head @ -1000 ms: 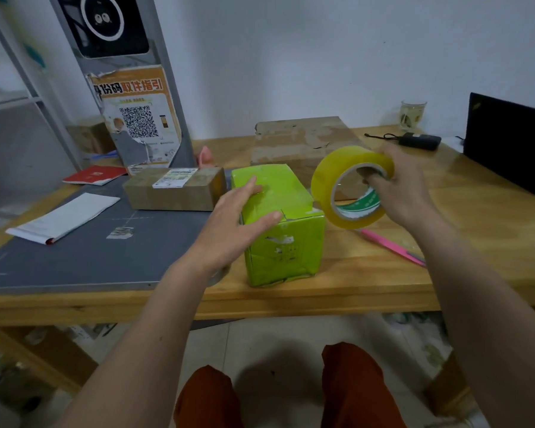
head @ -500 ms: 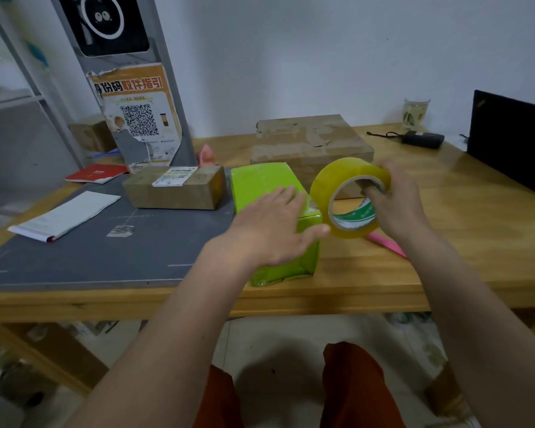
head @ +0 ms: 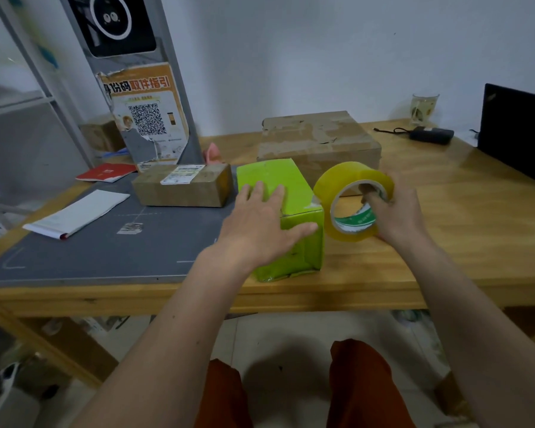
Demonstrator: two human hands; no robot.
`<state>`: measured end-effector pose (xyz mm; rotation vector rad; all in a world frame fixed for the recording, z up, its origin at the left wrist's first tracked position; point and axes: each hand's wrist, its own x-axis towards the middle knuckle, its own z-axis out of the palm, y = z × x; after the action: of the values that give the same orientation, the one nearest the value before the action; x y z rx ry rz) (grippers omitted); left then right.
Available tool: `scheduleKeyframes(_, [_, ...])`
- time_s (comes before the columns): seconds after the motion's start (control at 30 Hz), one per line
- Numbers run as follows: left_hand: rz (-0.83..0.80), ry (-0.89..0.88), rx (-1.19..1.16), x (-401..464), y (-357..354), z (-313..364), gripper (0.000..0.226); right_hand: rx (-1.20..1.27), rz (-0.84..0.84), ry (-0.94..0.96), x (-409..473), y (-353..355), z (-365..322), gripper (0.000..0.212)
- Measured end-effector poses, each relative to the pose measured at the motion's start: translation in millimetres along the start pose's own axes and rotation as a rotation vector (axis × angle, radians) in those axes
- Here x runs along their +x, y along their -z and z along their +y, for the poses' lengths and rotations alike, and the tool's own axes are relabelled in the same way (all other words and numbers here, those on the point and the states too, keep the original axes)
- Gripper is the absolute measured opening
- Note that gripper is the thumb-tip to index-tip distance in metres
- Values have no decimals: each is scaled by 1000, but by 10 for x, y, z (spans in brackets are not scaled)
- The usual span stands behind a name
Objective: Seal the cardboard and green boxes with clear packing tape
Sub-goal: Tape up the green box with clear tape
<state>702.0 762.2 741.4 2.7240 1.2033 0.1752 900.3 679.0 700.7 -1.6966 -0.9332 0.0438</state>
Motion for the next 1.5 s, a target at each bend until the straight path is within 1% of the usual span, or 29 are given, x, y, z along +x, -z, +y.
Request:
scheduleKeyframes(0.07, [48,9,4,13,-23,-10,95,71,10,-80,-51,-24,35,9])
scheduleKeyframes(0.1, [68,16,16,11,-37,-2,95,157,12,-157,-93,-45,59,13])
scheduleKeyframes(0.17, [102,39,10,14,-55,3,95,476,15,-387,-198,-124,96,31])
scheduleKeyframes(0.2, [115,56,-13,10,-61,-3,96,654,-1,-501,-275,-188,106,41])
scheduleKeyframes(0.23, [125,77,-43,4,-66,-15,96,799,-44,-606,-347,-277,128,45])
scheduleKeyframes(0.3, [145,117,-97,-10,-86,-54,97,890,-177,-744,-473,-466,84,35])
scheduleKeyframes(0.33, [166,132,-115,-29,-100,-66,96,901,-239,-767,-512,-534,28,29])
scheduleKeyframes(0.4, [255,146,-168,-78,-151,-97,94,896,-265,-781,-504,-624,-87,22])
scheduleKeyframes(0.47, [337,136,-289,-90,-227,-135,88,856,-214,-748,-419,-596,-194,17])
scheduleKeyframes(0.5, [360,127,-380,-86,-284,-152,86,813,-177,-700,-360,-550,-250,17])
scheduleKeyframes(0.57, [360,100,-570,-80,-420,-170,85,642,-105,-602,-244,-437,-377,34])
scheduleKeyframes(0.6, [345,84,-657,-73,-492,-165,89,523,-81,-537,-189,-382,-431,36])
scheduleKeyframes(0.63, [335,67,-727,-63,-565,-153,96,423,-66,-460,-159,-328,-499,30])
scheduleKeyframes(0.67, [331,52,-761,-53,-631,-132,104,314,-70,-400,-148,-295,-556,28])
scheduleKeyframes(0.73, [372,22,-778,-30,-699,-100,109,26,-125,-312,-171,-302,-611,51])
scheduleKeyframes(0.77, [401,9,-847,-2,-714,-110,103,-130,-158,-266,-214,-336,-630,57])
scheduleKeyframes(0.83, [421,-36,-1040,54,-732,-145,72,-368,-157,-155,-294,-440,-654,49])
scheduleKeyframes(0.87, [413,-74,-1076,67,-740,-171,62,-420,-151,-112,-321,-485,-667,47])
scheduleKeyframes(0.9, [399,-92,-1092,81,-737,-202,62,-443,-148,-70,-344,-498,-698,46])
scheduleKeyframes(0.97, [371,-109,-1082,100,-741,-276,73,-473,-148,-6,-329,-517,-695,46])
scheduleKeyframes(1.0, [369,-107,-1067,117,-748,-308,73,-489,-165,14,-307,-500,-700,46])
scheduleKeyframes(1.07, [349,-90,-1020,103,-721,-331,63,-465,-180,29,-229,-405,-676,42])
scheduleKeyframes(1.13, [340,-85,-907,112,-720,-339,67,-362,-146,6,-123,-209,-646,30])
scheduleKeyframes(1.2, [327,-118,-849,112,-710,-336,71,-212,-73,-45,-21,9,-582,19])
scheduleKeyframes(1.27, [319,-126,-835,117,-691,-334,73,-126,-16,-35,35,117,-531,25])
scheduleKeyframes(1.33, [326,-124,-835,108,-702,-334,74,-57,8,-28,35,101,-483,17])
scheduleKeyframes(1.4, [317,-122,-841,74,-711,-355,78,116,-2,-111,-1,49,-470,11])
scheduleKeyframes(1.47, [258,-106,-812,49,-641,-369,86,266,-58,-200,-40,6,-439,4])
scheduleKeyframes(1.5, [225,-102,-749,48,-579,-363,90,273,-85,-202,-54,-20,-413,8])
